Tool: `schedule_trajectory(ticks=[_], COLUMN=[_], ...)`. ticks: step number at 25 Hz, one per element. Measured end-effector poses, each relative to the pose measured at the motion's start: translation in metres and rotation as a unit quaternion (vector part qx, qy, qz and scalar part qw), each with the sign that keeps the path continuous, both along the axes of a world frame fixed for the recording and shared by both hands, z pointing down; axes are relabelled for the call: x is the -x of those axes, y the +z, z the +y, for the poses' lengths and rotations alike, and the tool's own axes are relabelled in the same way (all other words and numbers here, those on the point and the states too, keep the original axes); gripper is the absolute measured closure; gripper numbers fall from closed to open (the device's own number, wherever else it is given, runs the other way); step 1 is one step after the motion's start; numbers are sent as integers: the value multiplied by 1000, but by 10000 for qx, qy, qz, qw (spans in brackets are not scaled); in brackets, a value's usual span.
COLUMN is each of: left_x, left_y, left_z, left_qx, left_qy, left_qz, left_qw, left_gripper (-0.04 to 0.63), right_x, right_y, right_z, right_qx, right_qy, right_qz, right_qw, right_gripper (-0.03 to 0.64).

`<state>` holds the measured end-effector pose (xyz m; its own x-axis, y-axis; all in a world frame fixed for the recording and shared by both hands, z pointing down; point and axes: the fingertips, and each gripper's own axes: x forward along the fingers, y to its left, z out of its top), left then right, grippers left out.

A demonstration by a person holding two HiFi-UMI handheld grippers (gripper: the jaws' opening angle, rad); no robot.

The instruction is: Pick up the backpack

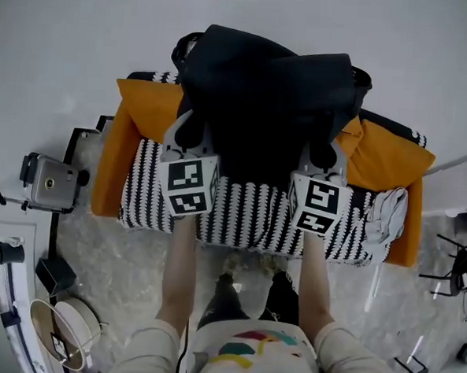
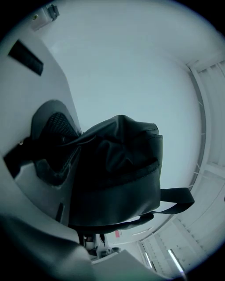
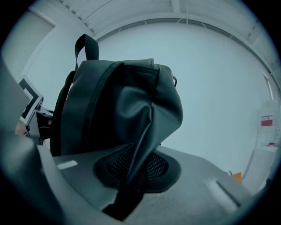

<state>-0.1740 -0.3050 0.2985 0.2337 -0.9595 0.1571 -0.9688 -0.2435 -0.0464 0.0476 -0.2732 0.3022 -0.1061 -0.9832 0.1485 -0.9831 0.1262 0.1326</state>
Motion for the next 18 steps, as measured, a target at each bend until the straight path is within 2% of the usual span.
schedule_trajectory(ticks=[4, 9, 18], left_x=[-3, -4, -7], left_y=[-71, -133, -166], left_z=[25, 65, 144], left_qx=[-485, -856, -1237], left_qy=[38, 51, -45], left_qz=[-17, -3, -35], left_qw=[9988, 9963, 9923], left_gripper=[535, 535, 535], right_x=[-4, -5, -8], right_y=[-59, -115, -139], right_z=[14, 48, 122], right_qx=[-364, -634, -803], right_qy=[-40, -161, -354], right_qz=[-135, -211, -261], right_qw=[9992, 9976, 9958], right_gripper=[554, 554, 554])
